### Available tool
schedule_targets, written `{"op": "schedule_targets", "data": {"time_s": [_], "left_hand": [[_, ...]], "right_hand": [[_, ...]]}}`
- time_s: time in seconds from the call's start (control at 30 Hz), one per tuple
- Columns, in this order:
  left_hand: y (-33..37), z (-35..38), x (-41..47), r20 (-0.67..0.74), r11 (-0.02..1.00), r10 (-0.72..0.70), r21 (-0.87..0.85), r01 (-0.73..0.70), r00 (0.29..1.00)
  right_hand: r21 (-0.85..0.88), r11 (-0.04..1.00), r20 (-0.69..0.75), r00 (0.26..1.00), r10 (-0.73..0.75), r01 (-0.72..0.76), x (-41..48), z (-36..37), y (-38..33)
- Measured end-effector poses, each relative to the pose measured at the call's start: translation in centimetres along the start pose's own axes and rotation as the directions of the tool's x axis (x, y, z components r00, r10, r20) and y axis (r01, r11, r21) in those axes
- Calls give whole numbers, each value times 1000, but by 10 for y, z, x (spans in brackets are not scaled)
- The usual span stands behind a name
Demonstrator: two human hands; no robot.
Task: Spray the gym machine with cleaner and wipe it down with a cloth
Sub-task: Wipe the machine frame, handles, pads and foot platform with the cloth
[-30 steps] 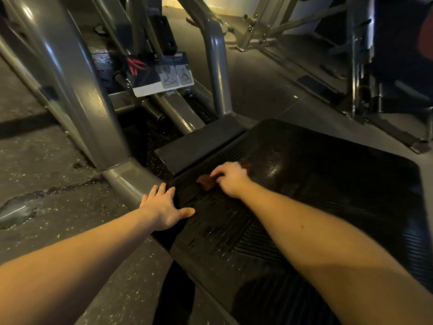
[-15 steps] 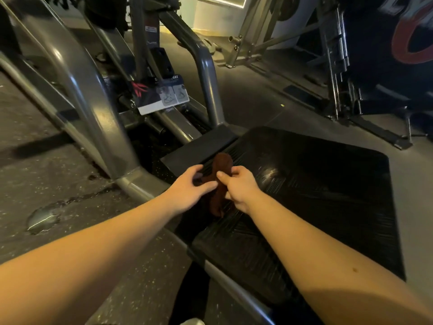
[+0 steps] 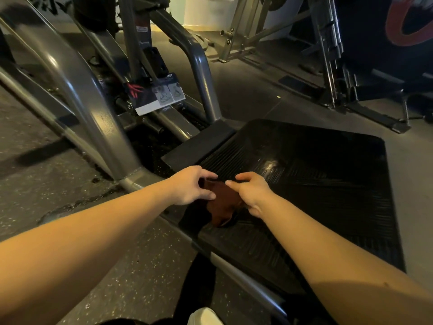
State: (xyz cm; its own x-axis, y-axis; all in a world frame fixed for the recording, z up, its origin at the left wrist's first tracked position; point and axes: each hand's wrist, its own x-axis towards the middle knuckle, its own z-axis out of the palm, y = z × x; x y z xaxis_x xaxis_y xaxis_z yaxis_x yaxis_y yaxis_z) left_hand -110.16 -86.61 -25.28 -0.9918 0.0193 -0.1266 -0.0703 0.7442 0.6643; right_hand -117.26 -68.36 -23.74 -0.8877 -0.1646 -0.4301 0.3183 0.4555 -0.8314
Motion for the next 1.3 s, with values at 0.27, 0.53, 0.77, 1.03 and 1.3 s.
{"op": "schedule_targets", "data": {"time_s": [0.27,0.53,0.77,1.03,1.3], "left_hand": [[-9,-11,9,-188,988,-47,134,73,981],[-34,21,39,-346,947,-281,50,316,895],[-68,61,41,-148,947,-319,-84,309,936],[-81,63,78,-153,936,-330,73,344,931],[-104,58,11,-215,967,-253,-36,251,943]], "right_hand": [[-11,1000,82,996,-22,23,-8,-6,-1],[-879,389,230,960,-160,275,-4,0,40],[-906,309,287,956,-51,289,2,-1,45],[-919,261,288,955,-65,295,2,-2,44],[-917,267,284,955,-87,297,3,-3,51]]}}
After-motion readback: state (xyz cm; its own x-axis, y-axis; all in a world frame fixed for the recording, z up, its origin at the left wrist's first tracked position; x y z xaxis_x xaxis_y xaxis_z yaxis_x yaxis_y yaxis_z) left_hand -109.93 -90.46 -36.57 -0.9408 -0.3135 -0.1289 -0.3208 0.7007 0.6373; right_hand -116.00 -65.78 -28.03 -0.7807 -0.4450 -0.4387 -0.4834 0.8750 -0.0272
